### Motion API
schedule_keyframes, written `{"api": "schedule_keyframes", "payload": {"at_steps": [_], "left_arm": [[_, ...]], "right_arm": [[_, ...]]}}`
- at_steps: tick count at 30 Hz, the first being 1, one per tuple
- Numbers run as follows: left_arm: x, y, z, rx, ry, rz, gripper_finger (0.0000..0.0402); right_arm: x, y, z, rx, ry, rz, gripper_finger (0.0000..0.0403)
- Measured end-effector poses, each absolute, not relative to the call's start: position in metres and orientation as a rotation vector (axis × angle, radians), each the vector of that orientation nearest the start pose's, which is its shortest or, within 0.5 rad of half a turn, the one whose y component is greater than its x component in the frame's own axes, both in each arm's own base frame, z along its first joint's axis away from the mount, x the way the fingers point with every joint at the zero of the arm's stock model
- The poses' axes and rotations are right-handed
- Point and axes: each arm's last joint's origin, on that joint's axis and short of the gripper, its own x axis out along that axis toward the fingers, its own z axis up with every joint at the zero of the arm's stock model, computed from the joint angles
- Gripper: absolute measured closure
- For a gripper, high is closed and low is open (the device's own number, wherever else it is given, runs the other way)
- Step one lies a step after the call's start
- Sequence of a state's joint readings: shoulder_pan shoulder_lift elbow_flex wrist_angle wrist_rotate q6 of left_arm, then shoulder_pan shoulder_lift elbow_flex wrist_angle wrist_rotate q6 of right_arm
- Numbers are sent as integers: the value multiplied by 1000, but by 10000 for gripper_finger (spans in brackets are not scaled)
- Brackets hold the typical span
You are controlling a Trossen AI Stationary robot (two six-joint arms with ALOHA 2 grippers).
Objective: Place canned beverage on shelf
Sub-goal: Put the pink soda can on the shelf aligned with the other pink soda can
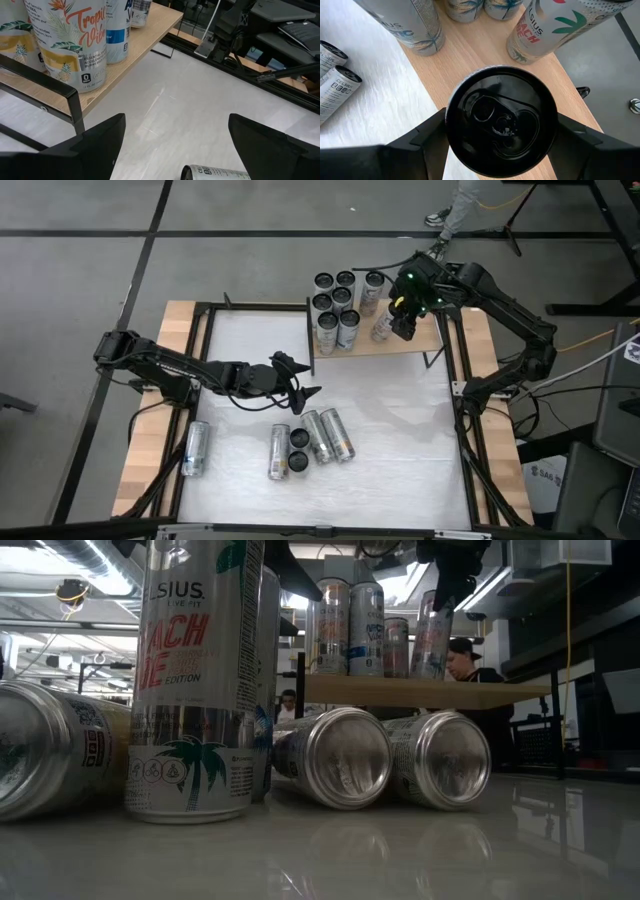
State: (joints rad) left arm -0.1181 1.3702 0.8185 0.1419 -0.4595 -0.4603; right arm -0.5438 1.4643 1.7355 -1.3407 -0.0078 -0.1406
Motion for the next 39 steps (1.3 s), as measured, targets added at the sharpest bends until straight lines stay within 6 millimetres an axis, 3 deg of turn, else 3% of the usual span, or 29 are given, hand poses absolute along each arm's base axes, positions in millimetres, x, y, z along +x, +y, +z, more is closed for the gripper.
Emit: {"api": "schedule_keyframes", "payload": {"at_steps": [23,32,39], "left_arm": [[293,-22,248,-333,309,420,52],[293,-22,248,-333,309,419,52],[293,-22,247,-333,309,420,52]], "right_arm": [[221,-134,405,170,1068,-408,141],[222,-134,406,165,1051,-412,82],[222,-134,406,165,1051,-411,74]]}}
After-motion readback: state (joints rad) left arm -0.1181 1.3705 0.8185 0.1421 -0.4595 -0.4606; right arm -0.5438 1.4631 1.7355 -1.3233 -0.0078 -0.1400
